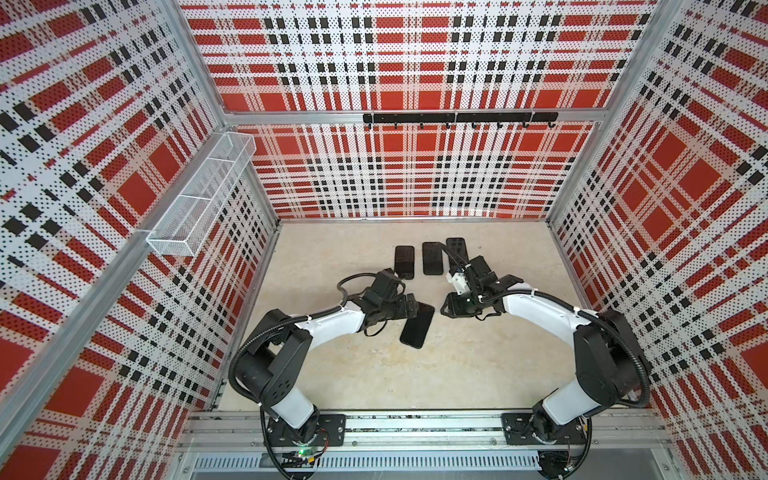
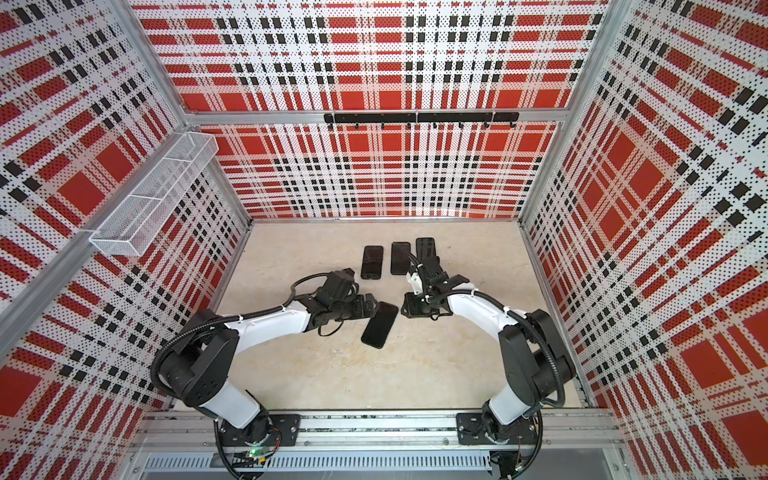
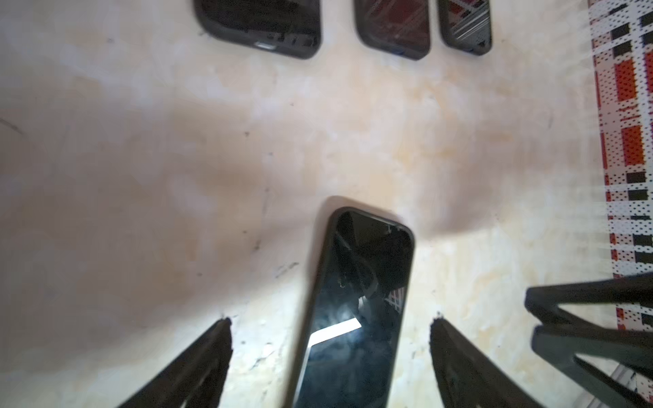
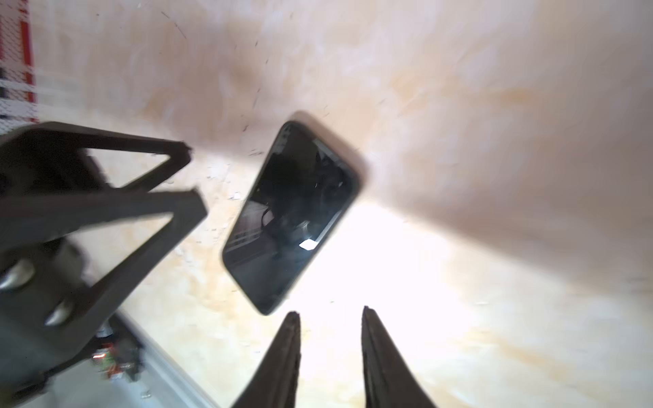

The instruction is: Put the phone into the phone case

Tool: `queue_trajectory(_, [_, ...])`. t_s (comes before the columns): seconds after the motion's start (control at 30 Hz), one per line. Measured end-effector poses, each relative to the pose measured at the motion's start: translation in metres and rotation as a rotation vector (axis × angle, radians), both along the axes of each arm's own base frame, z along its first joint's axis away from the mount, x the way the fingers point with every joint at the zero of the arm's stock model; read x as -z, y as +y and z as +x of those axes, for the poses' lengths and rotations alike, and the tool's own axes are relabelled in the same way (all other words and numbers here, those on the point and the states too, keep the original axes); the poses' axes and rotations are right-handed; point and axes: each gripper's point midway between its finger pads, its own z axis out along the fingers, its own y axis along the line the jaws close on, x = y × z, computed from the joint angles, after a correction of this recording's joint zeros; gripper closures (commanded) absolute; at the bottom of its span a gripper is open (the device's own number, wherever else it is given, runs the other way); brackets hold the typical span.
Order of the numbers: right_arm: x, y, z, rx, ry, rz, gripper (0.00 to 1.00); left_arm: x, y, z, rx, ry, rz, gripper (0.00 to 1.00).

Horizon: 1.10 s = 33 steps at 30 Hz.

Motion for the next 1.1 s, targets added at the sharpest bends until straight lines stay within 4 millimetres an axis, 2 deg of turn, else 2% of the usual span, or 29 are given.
queue_trajectory(0.1, [-0.005,-0.018,0.005,0.051,-0.025,-0.008,0.42,-0.009,-0.014,-0.010,0.094,-0.042,0.074,0.02])
queue_trajectory(0.2, [-0.006,-0.032,0.006,0.085,-0.039,-0.017,0.29,-0.008,-0.019,-0.018,0.177,-0.052,0.152,0.02])
queue_trajectory(0.3, [-0.004,-0.040,0.006,0.107,-0.039,-0.026,0.20,0.002,-0.020,-0.021,0.238,-0.038,0.244,0.02])
queue_trajectory(0.43, [0.004,-0.047,0.001,0.117,-0.023,-0.041,0.02,0.021,-0.019,-0.022,0.293,-0.006,0.363,0.02])
queue_trajectory(0.6, [0.015,-0.052,-0.006,0.117,-0.002,-0.053,0.00,0.039,-0.022,-0.033,0.358,0.040,0.450,0.02])
queue_trajectory(0.77, [0.015,-0.054,-0.003,0.120,-0.012,-0.052,0.00,0.055,-0.018,-0.046,0.405,0.093,0.506,0.02])
queue_trajectory(0.87, [0.014,-0.054,-0.001,0.120,-0.022,-0.049,0.00,0.061,-0.019,-0.047,0.418,0.115,0.528,0.02])
queue_trajectory(1.1, [0.022,-0.056,-0.005,0.117,-0.015,-0.054,0.00,0.063,-0.021,-0.045,0.429,0.137,0.548,0.02])
